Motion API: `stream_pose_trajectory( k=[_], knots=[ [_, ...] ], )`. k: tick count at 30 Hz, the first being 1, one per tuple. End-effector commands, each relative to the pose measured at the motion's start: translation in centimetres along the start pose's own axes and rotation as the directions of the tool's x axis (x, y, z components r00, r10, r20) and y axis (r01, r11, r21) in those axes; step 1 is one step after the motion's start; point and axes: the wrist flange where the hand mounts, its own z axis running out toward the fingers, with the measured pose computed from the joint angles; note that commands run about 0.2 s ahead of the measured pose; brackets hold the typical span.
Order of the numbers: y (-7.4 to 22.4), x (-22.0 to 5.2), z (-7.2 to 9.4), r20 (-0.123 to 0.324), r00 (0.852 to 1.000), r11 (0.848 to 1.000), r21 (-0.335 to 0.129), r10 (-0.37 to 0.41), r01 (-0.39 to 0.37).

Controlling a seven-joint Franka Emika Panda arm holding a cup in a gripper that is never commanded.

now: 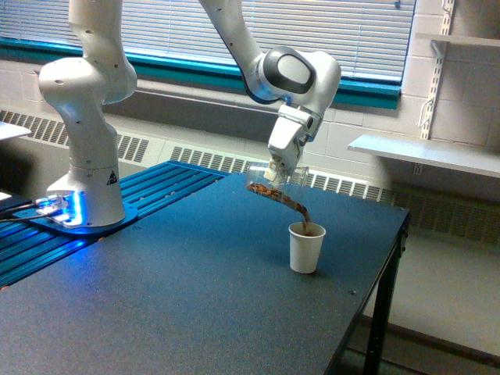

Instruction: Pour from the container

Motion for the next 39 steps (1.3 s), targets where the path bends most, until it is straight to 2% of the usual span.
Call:
stream_pose_trajectory(
  k=[1, 20, 39],
  knots=[
    [-0.1, 0.0, -0.5, -0.014, 1.000, 1.000, -0.014, 0.007, -0.008],
    [-0.7, 0.8, -1.5, 0.007, 1.000, 0.997, -0.081, -0.011, 0.012],
    [-1.0, 0.6, -1.2, 0.026, 0.999, 0.992, -0.124, -0.022, 0.025]
  ],
)
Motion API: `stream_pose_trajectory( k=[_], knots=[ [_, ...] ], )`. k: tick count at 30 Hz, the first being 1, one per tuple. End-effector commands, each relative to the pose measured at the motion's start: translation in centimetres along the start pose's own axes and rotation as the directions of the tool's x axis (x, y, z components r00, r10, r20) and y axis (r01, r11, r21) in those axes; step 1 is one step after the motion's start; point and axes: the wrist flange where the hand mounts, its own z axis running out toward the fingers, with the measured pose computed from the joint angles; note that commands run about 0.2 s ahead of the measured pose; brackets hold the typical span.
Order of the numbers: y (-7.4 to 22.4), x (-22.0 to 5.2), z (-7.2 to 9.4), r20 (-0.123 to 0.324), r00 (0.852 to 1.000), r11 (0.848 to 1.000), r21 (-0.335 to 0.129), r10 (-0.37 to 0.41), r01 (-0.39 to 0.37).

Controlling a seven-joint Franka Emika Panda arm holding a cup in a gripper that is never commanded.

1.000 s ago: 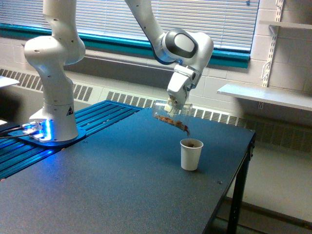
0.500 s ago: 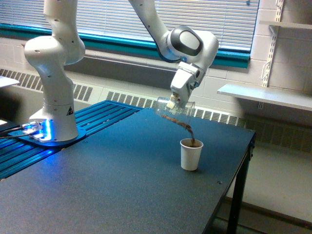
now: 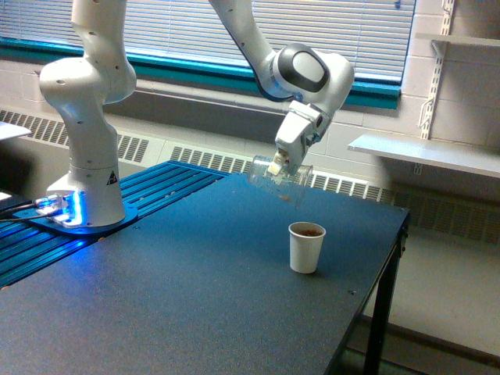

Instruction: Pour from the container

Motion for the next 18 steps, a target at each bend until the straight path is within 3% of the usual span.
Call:
stream_pose_trajectory(
  k=[1, 9, 18],
  knots=[
    [-0.02, -0.21, -0.28, 0.003, 1.000, 1.000, -0.015, -0.012, 0.012],
    [0.06, 0.09, -0.41, 0.008, 1.000, 0.999, -0.035, -0.011, 0.012],
    [0.40, 0.63, -0.33, 0.035, 0.999, 1.000, -0.014, -0.004, 0.005]
  ],
)
